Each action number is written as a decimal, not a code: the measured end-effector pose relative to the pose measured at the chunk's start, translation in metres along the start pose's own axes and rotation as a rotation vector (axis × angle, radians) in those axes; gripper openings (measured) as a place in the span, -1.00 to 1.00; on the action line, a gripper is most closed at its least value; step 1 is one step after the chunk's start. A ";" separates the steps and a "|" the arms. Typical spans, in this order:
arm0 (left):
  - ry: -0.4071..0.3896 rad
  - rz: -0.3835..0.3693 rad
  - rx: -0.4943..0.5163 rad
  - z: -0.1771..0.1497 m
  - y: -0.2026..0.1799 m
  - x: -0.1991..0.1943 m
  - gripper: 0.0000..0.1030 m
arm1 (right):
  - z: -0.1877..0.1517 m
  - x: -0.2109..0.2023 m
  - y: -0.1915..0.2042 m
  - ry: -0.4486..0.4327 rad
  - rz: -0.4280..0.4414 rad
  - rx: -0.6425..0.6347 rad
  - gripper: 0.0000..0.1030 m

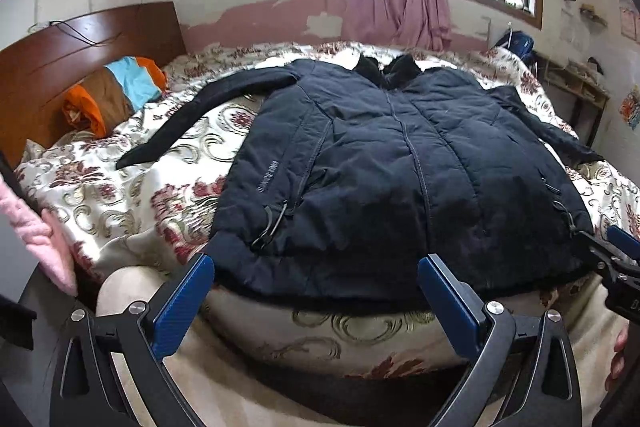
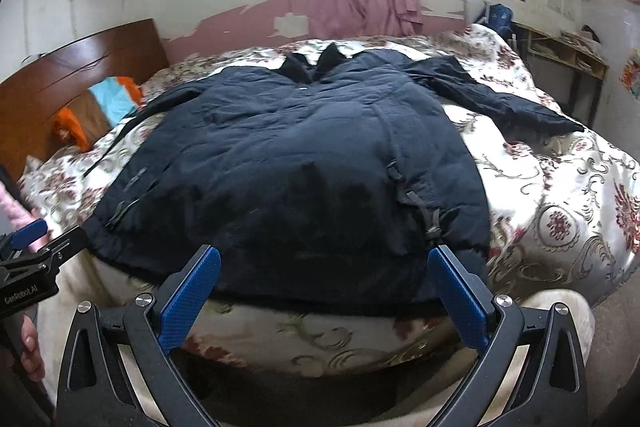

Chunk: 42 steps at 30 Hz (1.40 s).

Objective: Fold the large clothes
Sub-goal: 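Reach the right tool to the jacket sleeve and grasp its cuff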

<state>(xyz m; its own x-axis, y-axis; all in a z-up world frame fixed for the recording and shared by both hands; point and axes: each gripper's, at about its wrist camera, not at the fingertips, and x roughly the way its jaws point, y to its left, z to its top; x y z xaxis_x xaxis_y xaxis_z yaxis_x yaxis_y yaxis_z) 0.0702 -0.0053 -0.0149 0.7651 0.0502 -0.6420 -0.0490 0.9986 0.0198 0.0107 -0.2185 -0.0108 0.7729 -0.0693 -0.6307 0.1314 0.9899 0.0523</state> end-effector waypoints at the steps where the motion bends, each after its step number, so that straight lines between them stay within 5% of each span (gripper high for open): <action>1: 0.018 -0.005 0.008 0.008 -0.004 0.009 0.99 | 0.003 0.004 -0.005 0.001 -0.015 0.005 0.98; 9: 0.045 -0.051 0.078 0.060 -0.057 0.052 0.99 | 0.032 0.037 -0.069 -0.012 -0.089 0.140 0.98; 19: 0.082 -0.175 0.118 0.115 -0.132 0.104 0.99 | 0.075 0.076 -0.211 -0.129 -0.115 0.369 0.98; 25: 0.073 -0.272 0.159 0.144 -0.174 0.139 0.99 | 0.099 0.127 -0.281 -0.040 -0.112 0.458 0.98; 31: 0.107 -0.319 0.152 0.182 -0.219 0.190 0.99 | 0.125 0.169 -0.326 -0.071 -0.077 0.500 0.98; 38: 0.049 -0.328 0.190 0.219 -0.276 0.234 0.99 | 0.141 0.226 -0.402 -0.112 -0.075 0.777 0.96; 40: 0.046 -0.329 0.201 0.229 -0.292 0.250 0.99 | 0.141 0.242 -0.416 -0.106 -0.085 0.828 0.82; 42: 0.063 -0.332 0.192 0.236 -0.301 0.264 0.99 | 0.140 0.258 -0.430 -0.093 -0.108 0.896 0.41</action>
<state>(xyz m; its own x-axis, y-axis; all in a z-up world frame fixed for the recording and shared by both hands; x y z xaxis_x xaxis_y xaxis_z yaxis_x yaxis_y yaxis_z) 0.4381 -0.2885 -0.0093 0.6776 -0.2714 -0.6836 0.3205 0.9455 -0.0577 0.2406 -0.6798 -0.0878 0.7705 -0.2044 -0.6038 0.6096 0.5131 0.6043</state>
